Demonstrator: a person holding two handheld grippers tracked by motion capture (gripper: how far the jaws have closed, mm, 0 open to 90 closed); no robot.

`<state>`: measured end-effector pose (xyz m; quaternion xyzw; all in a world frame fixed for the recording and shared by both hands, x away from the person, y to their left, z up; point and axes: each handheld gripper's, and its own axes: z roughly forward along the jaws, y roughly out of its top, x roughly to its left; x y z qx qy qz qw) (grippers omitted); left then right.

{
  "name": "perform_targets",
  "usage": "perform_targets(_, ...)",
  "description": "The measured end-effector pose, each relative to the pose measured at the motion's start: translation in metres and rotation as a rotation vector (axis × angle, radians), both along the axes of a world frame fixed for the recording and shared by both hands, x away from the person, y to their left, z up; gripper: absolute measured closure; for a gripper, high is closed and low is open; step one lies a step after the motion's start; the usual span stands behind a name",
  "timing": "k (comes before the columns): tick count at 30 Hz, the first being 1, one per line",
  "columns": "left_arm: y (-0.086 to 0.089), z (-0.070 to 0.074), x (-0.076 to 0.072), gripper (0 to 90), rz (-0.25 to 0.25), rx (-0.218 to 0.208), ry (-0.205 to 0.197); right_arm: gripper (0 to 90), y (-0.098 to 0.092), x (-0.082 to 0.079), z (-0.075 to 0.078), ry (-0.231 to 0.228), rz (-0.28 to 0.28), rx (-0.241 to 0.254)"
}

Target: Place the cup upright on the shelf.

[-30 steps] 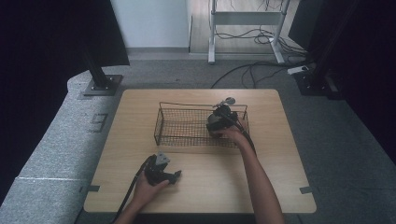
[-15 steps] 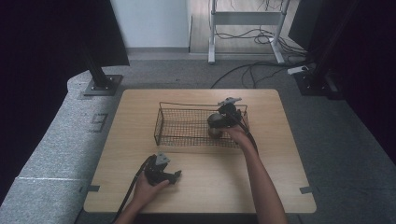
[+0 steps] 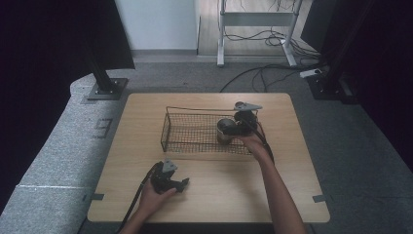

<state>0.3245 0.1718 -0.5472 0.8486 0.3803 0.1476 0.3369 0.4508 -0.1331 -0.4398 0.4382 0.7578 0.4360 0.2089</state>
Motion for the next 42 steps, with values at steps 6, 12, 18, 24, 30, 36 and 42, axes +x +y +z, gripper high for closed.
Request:
perform_targets(6, 0.000, 0.000, 0.000, 14.5, 0.000, 0.000, 0.000, 13.2, -0.007, -0.022, 0.004, -0.041, 0.025, 0.034)
perform_targets(12, 0.000, 0.000, 0.000, 14.5, 0.001, -0.001, 0.000, 15.3, -0.016, -0.046, 0.001, -0.070, 0.059, 0.056)
perform_targets(18, 0.000, 0.000, 0.000, 14.5, 0.000, -0.002, 0.000, 15.7, -0.028, -0.072, -0.006, -0.084, 0.073, 0.075)
perform_targets(24, 0.000, 0.000, 0.000, 14.5, 0.000, -0.002, 0.000, 15.6, -0.039, -0.099, -0.017, -0.089, 0.087, 0.079)
perform_targets(30, 0.000, 0.000, 0.000, 14.4, 0.000, -0.001, 0.000, 15.6, -0.054, -0.124, -0.030, -0.079, 0.084, 0.080)
perform_targets(36, 0.000, 0.000, 0.000, 14.5, 0.001, -0.002, -0.001, 15.6, -0.066, -0.142, -0.052, -0.046, 0.070, 0.078)
perform_targets(42, 0.000, 0.000, 0.000, 14.5, 0.001, -0.002, -0.001, 15.4, -0.072, -0.152, -0.075, 0.009, 0.077, 0.070)
